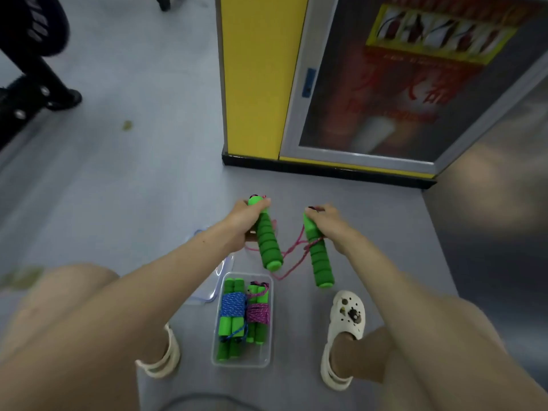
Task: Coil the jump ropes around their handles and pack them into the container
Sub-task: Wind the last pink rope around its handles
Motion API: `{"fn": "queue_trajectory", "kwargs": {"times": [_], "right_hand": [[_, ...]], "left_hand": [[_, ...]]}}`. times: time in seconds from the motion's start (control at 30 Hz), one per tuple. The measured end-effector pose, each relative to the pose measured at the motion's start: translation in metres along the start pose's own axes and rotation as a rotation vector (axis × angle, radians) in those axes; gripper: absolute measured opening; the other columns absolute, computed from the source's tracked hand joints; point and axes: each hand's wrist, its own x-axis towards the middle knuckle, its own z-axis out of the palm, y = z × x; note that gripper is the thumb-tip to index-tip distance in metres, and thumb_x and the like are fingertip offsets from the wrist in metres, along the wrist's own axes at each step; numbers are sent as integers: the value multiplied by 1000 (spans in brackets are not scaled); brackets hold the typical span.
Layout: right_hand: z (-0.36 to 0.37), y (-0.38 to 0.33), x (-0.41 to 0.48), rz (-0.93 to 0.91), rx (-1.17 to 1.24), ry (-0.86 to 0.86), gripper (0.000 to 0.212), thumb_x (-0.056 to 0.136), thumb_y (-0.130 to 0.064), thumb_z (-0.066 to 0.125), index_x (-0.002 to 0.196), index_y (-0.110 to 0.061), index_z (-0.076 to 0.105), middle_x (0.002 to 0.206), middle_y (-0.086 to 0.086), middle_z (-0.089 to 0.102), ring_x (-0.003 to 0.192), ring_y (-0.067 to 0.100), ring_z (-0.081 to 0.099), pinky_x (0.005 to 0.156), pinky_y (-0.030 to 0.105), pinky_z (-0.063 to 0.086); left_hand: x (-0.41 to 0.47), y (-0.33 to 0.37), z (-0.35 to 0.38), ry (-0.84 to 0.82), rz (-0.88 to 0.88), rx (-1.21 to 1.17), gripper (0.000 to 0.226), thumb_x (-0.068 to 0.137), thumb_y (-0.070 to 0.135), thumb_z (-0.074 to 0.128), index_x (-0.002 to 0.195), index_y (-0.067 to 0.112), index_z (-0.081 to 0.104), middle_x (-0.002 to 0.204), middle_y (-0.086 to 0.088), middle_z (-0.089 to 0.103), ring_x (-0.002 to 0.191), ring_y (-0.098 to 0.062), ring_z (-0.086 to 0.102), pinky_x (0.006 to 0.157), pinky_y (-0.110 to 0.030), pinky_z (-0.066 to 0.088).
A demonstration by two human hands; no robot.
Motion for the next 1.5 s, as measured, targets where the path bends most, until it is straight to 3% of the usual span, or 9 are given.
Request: {"fn": "queue_trajectory", "kwargs": {"times": [0.13, 0.37, 0.5, 0.6, 0.7, 0.9, 1.07, 1.2, 1.5], "right_hand": [[-5, -17, -24, 15, 216, -10, 32, 94, -22, 57, 122, -8, 51, 82, 8, 57, 60, 16, 54, 50, 26, 46], [4, -19, -20, -26, 267, -34, 34, 90, -23, 65, 114, 1, 60, 90, 12, 65, 74, 20, 63, 71, 32, 54], [13, -19, -10, -12, 337, -48, 25, 93, -28, 59, 103, -5, 56, 83, 11, 63, 59, 15, 66, 54, 26, 54], [16, -29, 6, -56, 252, 39, 27, 96, -35, 52, 109, -13, 42, 95, 9, 58, 73, 17, 62, 62, 31, 54], [13, -38, 16, -137, 248, 98, 26, 98, -35, 48, 108, -16, 33, 95, 6, 54, 86, 25, 64, 76, 41, 57], [-5, -48, 17, -168, 403, -24, 22, 100, -26, 44, 114, -17, 30, 99, 1, 56, 81, 20, 67, 68, 35, 58], [-7, -42, 15, -201, 431, -48, 22, 100, -21, 45, 116, -20, 30, 104, -2, 55, 89, 14, 65, 85, 41, 55], [-10, -42, 17, -211, 524, -14, 22, 100, -20, 45, 117, -20, 31, 106, -7, 53, 97, 18, 66, 87, 45, 54], [-37, -51, 25, -222, 656, 237, 28, 101, -22, 44, 125, -15, 31, 104, 2, 54, 85, 21, 68, 84, 45, 55]], "left_hand": [[-21, 5, -10, -72, -15, 144, 30, 83, 3, 69, 107, 3, 51, 79, -11, 57, 60, -17, 56, 52, -27, 52], [-12, -2, -8, -75, -65, 49, 8, 84, 2, 65, 87, 3, 57, 67, -9, 57, 45, -11, 54, 44, -18, 47], [-3, -3, 10, -96, -111, -45, 6, 89, 4, 57, 85, 3, 54, 74, -13, 59, 51, -16, 55, 45, -23, 48], [4, -2, 17, -135, -118, -20, 12, 92, 6, 53, 81, 5, 53, 70, -11, 58, 50, -17, 53, 44, -24, 47], [11, 2, 17, -131, -114, -5, 6, 93, 9, 54, 89, 5, 53, 78, -13, 61, 51, -18, 57, 48, -26, 50], [23, 10, 18, -135, -41, 133, 10, 89, 9, 60, 96, 10, 53, 93, -16, 65, 64, -21, 60, 50, -25, 49], [27, 12, 30, -126, 1, 77, 8, 90, 17, 63, 96, 13, 60, 87, -6, 70, 72, -18, 63, 67, -31, 50], [28, 13, 35, -117, 35, 168, 18, 84, 7, 67, 101, 9, 61, 92, -14, 67, 82, -26, 61, 80, -39, 50], [28, 7, 29, -25, 62, 228, 44, 75, -16, 62, 111, 8, 54, 93, -6, 71, 74, -15, 61, 65, -28, 45]]}}
